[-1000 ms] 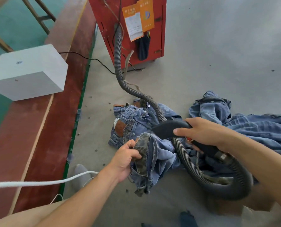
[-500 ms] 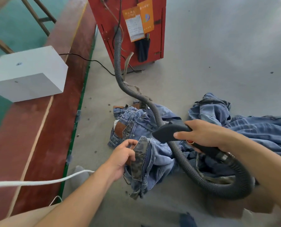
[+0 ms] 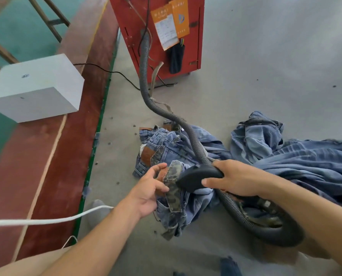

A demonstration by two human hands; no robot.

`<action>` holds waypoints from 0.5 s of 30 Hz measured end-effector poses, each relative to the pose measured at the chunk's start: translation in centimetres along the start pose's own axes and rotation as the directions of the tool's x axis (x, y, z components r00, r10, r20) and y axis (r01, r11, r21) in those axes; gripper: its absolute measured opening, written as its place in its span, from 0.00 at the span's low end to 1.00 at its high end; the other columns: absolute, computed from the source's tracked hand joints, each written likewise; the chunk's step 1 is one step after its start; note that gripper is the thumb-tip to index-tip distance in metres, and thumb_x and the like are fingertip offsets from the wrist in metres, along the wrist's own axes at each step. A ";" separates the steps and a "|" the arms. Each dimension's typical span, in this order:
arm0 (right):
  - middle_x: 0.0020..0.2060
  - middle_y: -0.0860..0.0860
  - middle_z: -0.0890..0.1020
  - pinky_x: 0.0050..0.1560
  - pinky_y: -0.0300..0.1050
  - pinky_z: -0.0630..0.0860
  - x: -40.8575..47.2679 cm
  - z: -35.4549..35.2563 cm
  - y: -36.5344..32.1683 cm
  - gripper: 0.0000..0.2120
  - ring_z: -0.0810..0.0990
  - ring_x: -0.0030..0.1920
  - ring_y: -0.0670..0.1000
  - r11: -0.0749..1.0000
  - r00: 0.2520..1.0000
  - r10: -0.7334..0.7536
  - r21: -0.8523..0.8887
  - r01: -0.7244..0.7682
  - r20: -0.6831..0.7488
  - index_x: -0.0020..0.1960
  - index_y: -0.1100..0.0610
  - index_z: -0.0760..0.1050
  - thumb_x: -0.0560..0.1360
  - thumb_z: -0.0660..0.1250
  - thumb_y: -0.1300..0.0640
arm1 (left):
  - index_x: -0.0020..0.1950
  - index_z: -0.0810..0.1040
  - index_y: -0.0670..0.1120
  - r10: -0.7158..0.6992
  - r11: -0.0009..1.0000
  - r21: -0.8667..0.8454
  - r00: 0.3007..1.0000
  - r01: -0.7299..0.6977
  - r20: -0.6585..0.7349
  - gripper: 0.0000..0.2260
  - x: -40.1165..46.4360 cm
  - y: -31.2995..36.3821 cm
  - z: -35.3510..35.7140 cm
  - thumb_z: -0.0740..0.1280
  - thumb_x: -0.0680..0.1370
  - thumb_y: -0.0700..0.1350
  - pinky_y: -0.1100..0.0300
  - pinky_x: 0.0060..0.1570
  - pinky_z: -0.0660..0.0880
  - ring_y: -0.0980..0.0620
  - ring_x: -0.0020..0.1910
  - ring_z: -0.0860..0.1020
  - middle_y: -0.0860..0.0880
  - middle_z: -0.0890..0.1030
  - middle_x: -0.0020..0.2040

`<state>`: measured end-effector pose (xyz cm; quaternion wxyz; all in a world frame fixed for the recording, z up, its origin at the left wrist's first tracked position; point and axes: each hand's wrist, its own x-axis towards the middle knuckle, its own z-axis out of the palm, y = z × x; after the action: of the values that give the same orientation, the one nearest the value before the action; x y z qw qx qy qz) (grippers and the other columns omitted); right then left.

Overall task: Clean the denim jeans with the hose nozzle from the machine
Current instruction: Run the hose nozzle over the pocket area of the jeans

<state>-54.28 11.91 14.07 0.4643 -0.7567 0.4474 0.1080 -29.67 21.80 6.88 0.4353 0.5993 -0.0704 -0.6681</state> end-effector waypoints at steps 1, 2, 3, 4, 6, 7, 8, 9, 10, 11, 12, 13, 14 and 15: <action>0.35 0.49 0.83 0.37 0.46 0.77 0.4 0.7 -0.2 0.16 0.82 0.33 0.49 1.000 0.999 0.008 0.000 -0.008 -0.046 0.53 0.52 0.78 0.80 0.68 0.39 | 0.65 0.77 0.50 -0.013 1.000 -0.003 1.000 0.013 0.011 0.31 -0.2 0.0 0.1 0.59 0.69 0.24 0.53 0.38 0.72 0.46 0.40 0.78 0.46 0.85 0.46; 0.34 0.50 0.82 0.35 0.46 0.76 0.9 1.1 -0.3 0.15 0.81 0.32 0.50 1.000 0.994 0.019 0.022 -0.017 -0.109 0.53 0.54 0.78 0.80 0.68 0.41 | 0.65 0.78 0.47 -0.035 0.999 -0.012 0.999 0.036 0.041 0.28 -0.4 0.0 0.1 0.62 0.68 0.29 0.53 0.40 0.73 0.45 0.39 0.77 0.44 0.83 0.44; 0.33 0.50 0.81 0.34 0.46 0.76 1.2 1.0 -0.3 0.14 0.80 0.30 0.50 0.998 0.983 0.036 0.055 -0.026 -0.179 0.52 0.54 0.78 0.81 0.68 0.42 | 0.65 0.78 0.42 -0.073 0.997 -0.020 0.993 0.076 0.092 0.25 -0.5 0.1 -0.1 0.66 0.67 0.36 0.53 0.42 0.74 0.45 0.39 0.77 0.43 0.81 0.43; 0.31 0.50 0.81 0.33 0.46 0.76 1.3 0.5 -0.2 0.13 0.79 0.28 0.49 0.994 0.969 0.059 0.099 -0.036 -0.242 0.51 0.54 0.77 0.81 0.68 0.44 | 0.63 0.79 0.38 -0.131 0.991 -0.018 0.981 0.135 0.145 0.25 -0.5 0.1 -0.4 0.70 0.67 0.44 0.52 0.46 0.76 0.44 0.41 0.79 0.42 0.81 0.44; 0.27 0.51 0.81 0.29 0.46 0.77 1.0 -1.2 0.2 0.12 0.78 0.24 0.49 0.981 0.949 0.093 0.190 -0.036 -0.301 0.49 0.54 0.76 0.81 0.68 0.45 | 0.63 0.82 0.37 -0.267 0.963 0.021 0.941 0.269 0.208 0.35 -0.4 0.1 -1.0 0.67 0.74 0.67 0.44 0.60 0.77 0.41 0.53 0.83 0.40 0.84 0.53; 0.26 0.51 0.81 0.27 0.44 0.77 0.6 -2.2 0.6 0.12 0.79 0.24 0.50 0.980 0.950 0.084 0.197 -0.024 -0.300 0.48 0.53 0.75 0.81 0.68 0.44 | 0.63 0.83 0.38 -0.326 0.945 0.083 0.922 0.315 0.209 0.39 -0.2 -0.3 -1.2 0.64 0.75 0.73 0.42 0.65 0.76 0.40 0.58 0.83 0.38 0.84 0.58; 0.26 0.51 0.81 0.27 0.43 0.77 0.2 -3.2 0.9 0.12 0.79 0.24 0.50 0.986 0.956 0.057 0.166 -0.009 -0.287 0.47 0.52 0.75 0.81 0.69 0.43 | 0.61 0.85 0.40 -0.357 0.930 0.161 0.916 0.330 0.184 0.36 -0.1 -0.6 -1.1 0.65 0.75 0.72 0.42 0.66 0.75 0.40 0.58 0.83 0.37 0.84 0.59; 0.27 0.50 0.82 0.28 0.42 0.78 -0.1 -4.1 1.1 0.13 0.80 0.24 0.49 0.994 0.963 0.023 0.112 0.008 -0.267 0.47 0.51 0.75 0.81 0.68 0.42 | 0.58 0.85 0.42 -0.366 0.916 0.230 0.920 0.328 0.143 0.28 -0.1 -1.0 -0.8 0.70 0.75 0.66 0.43 0.63 0.77 0.41 0.54 0.85 0.37 0.85 0.58; 0.28 0.49 0.83 0.28 0.40 0.77 -0.4 -4.8 1.3 0.12 0.80 0.25 0.48 0.999 0.968 -0.010 0.049 0.023 -0.250 0.47 0.49 0.75 0.80 0.68 0.41 | 0.56 0.85 0.43 -0.364 0.902 0.288 0.926 0.323 0.101 0.19 -0.1 -1.5 -0.7 0.74 0.75 0.57 0.45 0.60 0.78 0.42 0.49 0.86 0.38 0.85 0.55; 0.29 0.47 0.83 0.28 0.37 0.76 -0.6 -5.2 1.4 0.11 0.79 0.25 0.45 0.999 0.969 -0.040 -0.006 0.040 -0.243 0.47 0.47 0.74 0.80 0.68 0.40 | 0.57 0.84 0.43 -0.361 0.887 0.333 0.930 0.320 0.069 0.13 -0.1 -1.9 -0.6 0.75 0.76 0.48 0.47 0.57 0.79 0.44 0.46 0.86 0.39 0.86 0.54; 0.30 0.44 0.83 0.27 0.35 0.74 -0.9 -5.5 1.4 0.10 0.78 0.25 0.43 0.997 0.967 -0.070 -0.054 0.059 -0.245 0.47 0.45 0.73 0.79 0.68 0.40 | 0.58 0.83 0.42 -0.359 0.875 0.364 0.932 0.321 0.042 0.10 0.0 -2.3 -0.6 0.73 0.78 0.42 0.49 0.55 0.80 0.45 0.46 0.85 0.40 0.86 0.54; 0.31 0.41 0.82 0.28 0.34 0.73 -1.0 -5.6 1.3 0.09 0.79 0.26 0.42 0.992 0.963 -0.097 -0.097 0.075 -0.253 0.47 0.43 0.72 0.79 0.68 0.39 | 0.60 0.83 0.41 -0.356 0.867 0.379 0.934 0.323 0.018 0.10 0.1 -2.7 -0.6 0.71 0.79 0.37 0.51 0.54 0.81 0.46 0.48 0.85 0.40 0.86 0.55; 0.33 0.41 0.82 0.29 0.33 0.73 -1.1 -5.6 1.3 0.09 0.79 0.28 0.42 0.987 0.955 -0.121 -0.135 0.087 -0.270 0.48 0.42 0.71 0.78 0.68 0.39 | 0.61 0.82 0.39 -0.349 0.865 0.384 0.937 0.323 -0.003 0.11 0.1 -3.0 -0.6 0.69 0.79 0.33 0.52 0.52 0.81 0.46 0.49 0.85 0.40 0.86 0.56; 0.34 0.44 0.81 0.29 0.34 0.73 -1.2 -5.6 1.2 0.09 0.80 0.31 0.42 0.981 0.943 -0.143 -0.170 0.095 -0.300 0.49 0.41 0.71 0.78 0.69 0.39 | 0.62 0.81 0.38 -0.341 0.869 0.375 0.940 0.322 -0.019 0.13 0.1 -3.2 -0.5 0.68 0.79 0.30 0.53 0.49 0.82 0.45 0.49 0.85 0.39 0.86 0.56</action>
<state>-57.33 7.94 17.03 0.3344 -0.8233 0.4587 -0.0068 -30.82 23.86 4.73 0.1909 0.6579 -0.1023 -0.7213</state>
